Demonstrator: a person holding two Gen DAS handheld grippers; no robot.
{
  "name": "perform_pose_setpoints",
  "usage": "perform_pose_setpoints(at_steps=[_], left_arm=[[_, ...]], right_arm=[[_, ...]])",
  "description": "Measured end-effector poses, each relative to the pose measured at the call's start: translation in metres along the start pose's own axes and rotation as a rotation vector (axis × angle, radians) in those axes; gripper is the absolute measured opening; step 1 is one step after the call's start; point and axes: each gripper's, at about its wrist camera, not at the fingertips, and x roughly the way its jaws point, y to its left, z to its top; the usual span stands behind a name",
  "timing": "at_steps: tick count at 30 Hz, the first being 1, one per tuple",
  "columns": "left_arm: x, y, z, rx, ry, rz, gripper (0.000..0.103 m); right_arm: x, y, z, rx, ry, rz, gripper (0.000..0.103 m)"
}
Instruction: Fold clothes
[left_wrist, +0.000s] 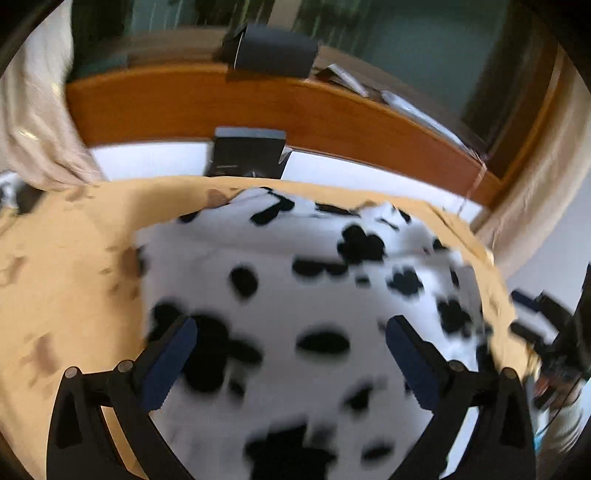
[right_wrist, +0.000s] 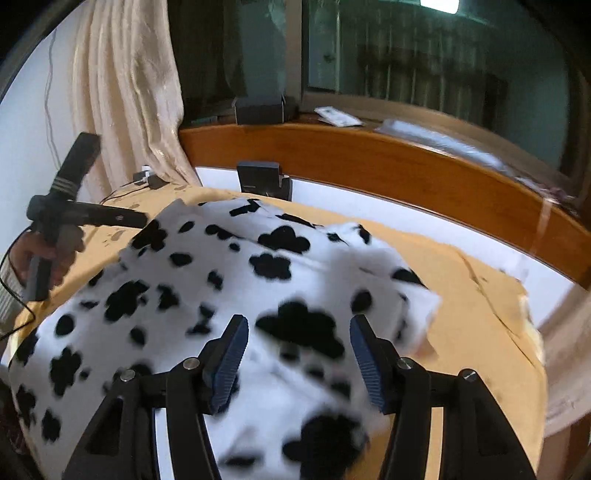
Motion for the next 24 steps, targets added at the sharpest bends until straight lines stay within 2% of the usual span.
perform_pose_setpoints(at_steps=[2,5,8,11,14,18,21,24], left_arm=[[0.032,0.014,0.008,-0.052,0.052,0.048,0.103],[0.05,0.031,0.007,-0.051,0.048,0.087,0.102],[0.054,0.038,-0.001,0.035,0.061,0.171,0.102],[0.052,0.042,0.001,0.045,0.075,0.161,0.102],[0.052,0.038,0.024,0.016,0.07,0.142,0.102],[0.073,0.021,0.062,0.104,0.075,0.17,0.102],[0.088,0.009,0.091,0.17,0.078,0.19,0.102],[0.126,0.003,0.105,0.236,0.148,0.264,0.102]], right_arm=[[0.033,-0.002,0.011,-0.016,0.038,0.008,0.059],[0.076,-0.016,0.002,-0.024,0.132,0.008,0.059],[0.092,-0.034,-0.016,-0.013,0.165,0.058,0.06],[0.087,-0.037,-0.017,-0.028,0.186,0.085,0.06],[0.088,-0.044,0.014,-0.003,0.149,0.085,0.06],[0.101,-0.061,0.055,0.038,0.091,0.072,0.064],[0.136,-0.082,0.076,0.088,0.118,0.032,0.064],[0.167,-0.096,0.084,0.117,0.152,0.017,0.064]])
